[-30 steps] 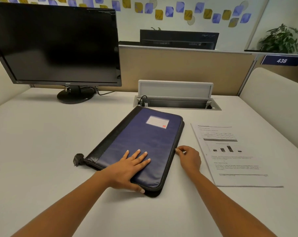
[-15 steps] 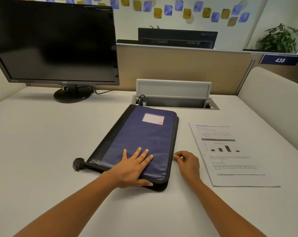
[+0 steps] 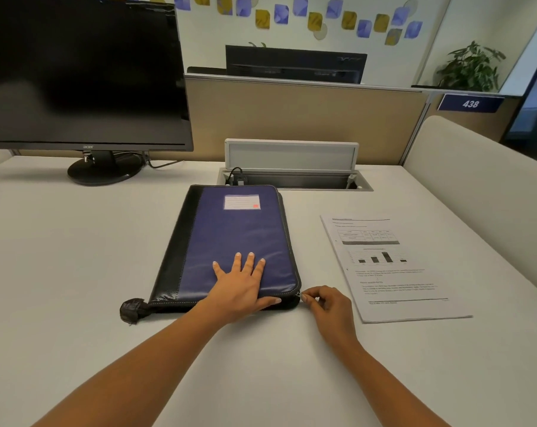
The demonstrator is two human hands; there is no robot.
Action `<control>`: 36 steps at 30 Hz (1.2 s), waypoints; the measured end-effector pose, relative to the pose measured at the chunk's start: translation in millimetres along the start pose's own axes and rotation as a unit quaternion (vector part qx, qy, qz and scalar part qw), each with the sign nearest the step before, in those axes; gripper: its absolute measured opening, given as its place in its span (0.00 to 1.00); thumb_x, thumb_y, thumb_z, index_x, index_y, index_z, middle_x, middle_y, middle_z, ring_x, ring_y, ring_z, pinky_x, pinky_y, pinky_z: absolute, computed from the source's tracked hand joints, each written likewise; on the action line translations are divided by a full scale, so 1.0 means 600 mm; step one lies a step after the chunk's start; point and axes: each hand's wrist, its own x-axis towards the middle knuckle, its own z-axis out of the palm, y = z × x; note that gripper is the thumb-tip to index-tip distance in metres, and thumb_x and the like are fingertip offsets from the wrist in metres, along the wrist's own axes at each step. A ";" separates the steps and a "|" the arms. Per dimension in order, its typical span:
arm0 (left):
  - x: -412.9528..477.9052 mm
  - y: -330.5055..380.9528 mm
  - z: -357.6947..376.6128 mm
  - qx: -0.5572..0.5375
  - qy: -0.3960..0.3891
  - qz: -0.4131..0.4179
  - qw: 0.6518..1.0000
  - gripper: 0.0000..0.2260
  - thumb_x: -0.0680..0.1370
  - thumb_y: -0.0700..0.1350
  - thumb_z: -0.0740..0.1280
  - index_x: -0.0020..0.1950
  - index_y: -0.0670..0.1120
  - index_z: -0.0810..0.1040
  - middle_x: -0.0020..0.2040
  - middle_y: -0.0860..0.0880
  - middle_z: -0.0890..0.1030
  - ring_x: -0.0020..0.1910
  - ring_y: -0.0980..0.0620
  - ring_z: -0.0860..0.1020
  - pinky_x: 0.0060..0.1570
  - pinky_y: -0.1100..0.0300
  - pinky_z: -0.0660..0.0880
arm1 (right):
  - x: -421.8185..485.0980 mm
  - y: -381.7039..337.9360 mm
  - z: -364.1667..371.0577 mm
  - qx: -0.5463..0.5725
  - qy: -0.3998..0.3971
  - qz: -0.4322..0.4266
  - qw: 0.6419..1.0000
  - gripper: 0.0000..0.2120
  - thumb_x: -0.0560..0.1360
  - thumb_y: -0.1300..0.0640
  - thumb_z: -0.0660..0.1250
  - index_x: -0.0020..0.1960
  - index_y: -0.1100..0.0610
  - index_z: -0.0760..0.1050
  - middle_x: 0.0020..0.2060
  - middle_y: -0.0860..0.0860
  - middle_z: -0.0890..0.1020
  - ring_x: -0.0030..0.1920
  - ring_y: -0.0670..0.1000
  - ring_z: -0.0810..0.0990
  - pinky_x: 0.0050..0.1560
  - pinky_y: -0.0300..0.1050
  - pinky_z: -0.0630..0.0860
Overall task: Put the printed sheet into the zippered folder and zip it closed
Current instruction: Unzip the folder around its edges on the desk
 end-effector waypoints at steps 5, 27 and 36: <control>0.006 0.013 -0.004 -0.001 0.004 -0.019 1.000 0.40 0.73 0.69 0.49 0.75 0.48 0.40 0.77 0.44 0.43 0.75 0.39 0.42 0.66 0.30 0.45 | -0.010 -0.006 0.002 0.002 0.014 0.005 1.000 0.01 0.70 0.60 0.71 0.40 0.55 0.81 0.35 0.49 0.79 0.33 0.42 0.71 0.35 0.32 0.66; -0.068 -0.107 0.023 -0.023 0.065 0.081 0.994 0.33 0.77 0.62 0.55 0.76 0.53 0.44 0.77 0.53 0.45 0.76 0.54 0.43 0.73 0.52 0.40 | -0.026 -0.023 0.030 -0.047 0.013 0.013 0.999 0.03 0.71 0.56 0.70 0.39 0.54 0.80 0.35 0.47 0.81 0.33 0.43 0.74 0.36 0.36 0.68; -0.095 -0.133 0.027 -0.006 0.039 0.024 0.999 0.52 0.53 0.74 0.20 0.74 0.57 0.40 0.77 0.53 0.42 0.76 0.49 0.40 0.69 0.36 0.39 | -0.039 -0.036 0.041 -0.050 0.004 -0.001 0.999 0.02 0.71 0.59 0.69 0.40 0.57 0.80 0.34 0.50 0.80 0.32 0.44 0.73 0.36 0.35 0.69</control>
